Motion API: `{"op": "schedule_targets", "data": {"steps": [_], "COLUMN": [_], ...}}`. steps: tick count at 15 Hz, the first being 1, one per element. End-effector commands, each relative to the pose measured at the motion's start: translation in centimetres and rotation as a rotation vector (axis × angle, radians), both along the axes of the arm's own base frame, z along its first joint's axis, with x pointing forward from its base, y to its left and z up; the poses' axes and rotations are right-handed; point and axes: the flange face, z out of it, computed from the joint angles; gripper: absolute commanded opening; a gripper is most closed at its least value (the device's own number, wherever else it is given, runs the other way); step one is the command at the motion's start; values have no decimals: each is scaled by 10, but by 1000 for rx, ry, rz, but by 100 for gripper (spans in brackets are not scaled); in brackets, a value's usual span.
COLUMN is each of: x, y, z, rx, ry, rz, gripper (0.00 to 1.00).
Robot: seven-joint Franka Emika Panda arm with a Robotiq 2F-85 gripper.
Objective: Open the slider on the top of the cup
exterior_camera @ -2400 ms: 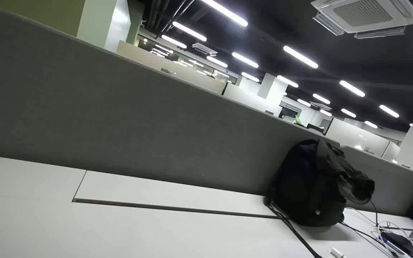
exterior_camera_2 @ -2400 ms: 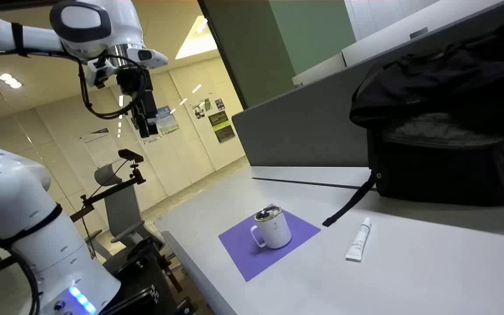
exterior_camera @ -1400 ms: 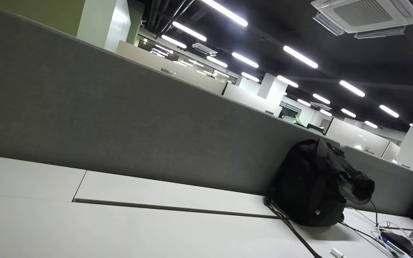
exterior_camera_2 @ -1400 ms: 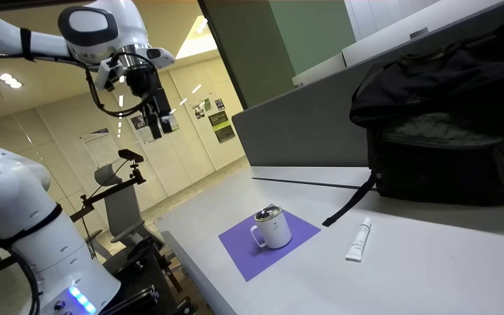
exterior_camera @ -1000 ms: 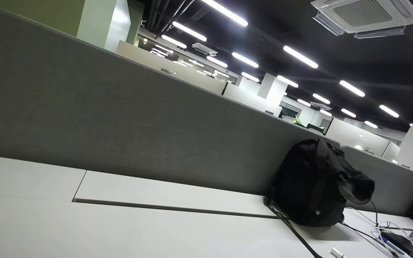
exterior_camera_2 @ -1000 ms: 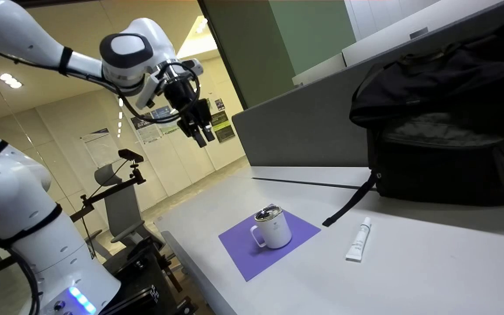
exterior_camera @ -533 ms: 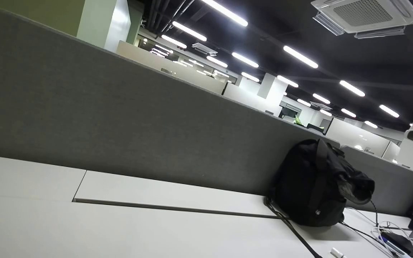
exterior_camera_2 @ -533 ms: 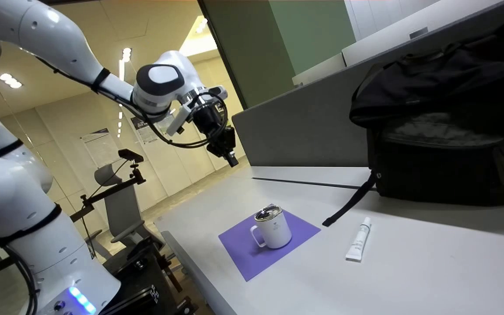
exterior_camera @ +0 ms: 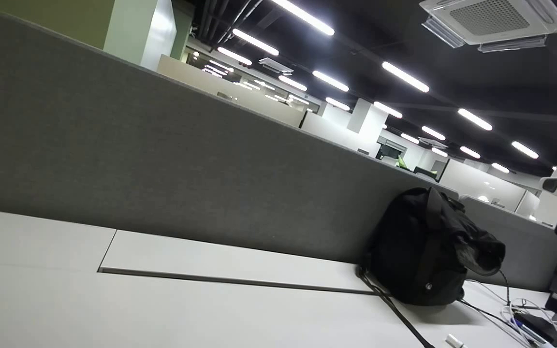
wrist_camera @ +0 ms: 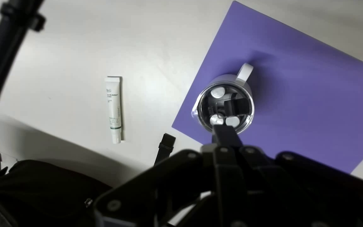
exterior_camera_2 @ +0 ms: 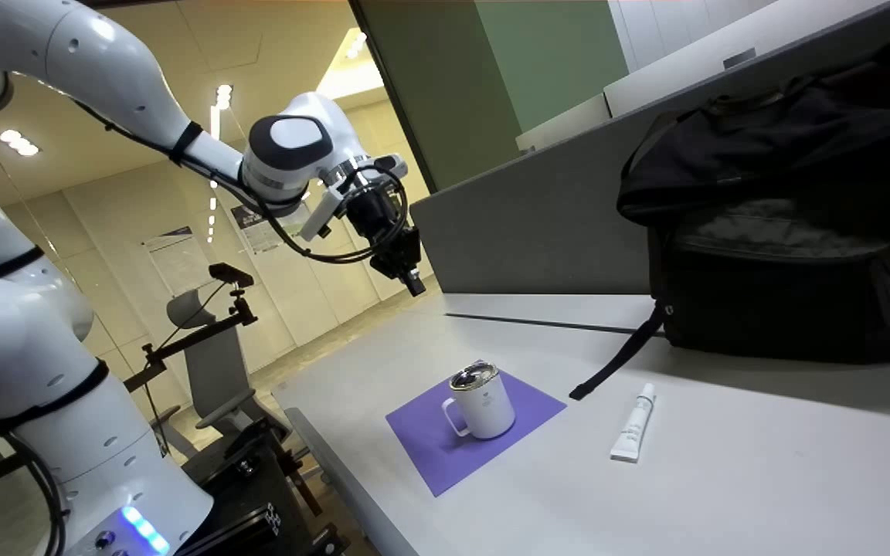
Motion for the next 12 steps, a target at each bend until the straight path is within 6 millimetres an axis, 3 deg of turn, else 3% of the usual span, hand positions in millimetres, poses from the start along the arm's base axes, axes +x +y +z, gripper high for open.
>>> {"op": "schedule_targets", "data": {"steps": [1, 7, 12], "x": [0, 0, 14], "y": [0, 0, 4], "z": [0, 1, -23], "rx": [0, 0, 80], "ry": [0, 0, -63], "rz": [0, 0, 0], "gripper": [1, 0, 0]}}
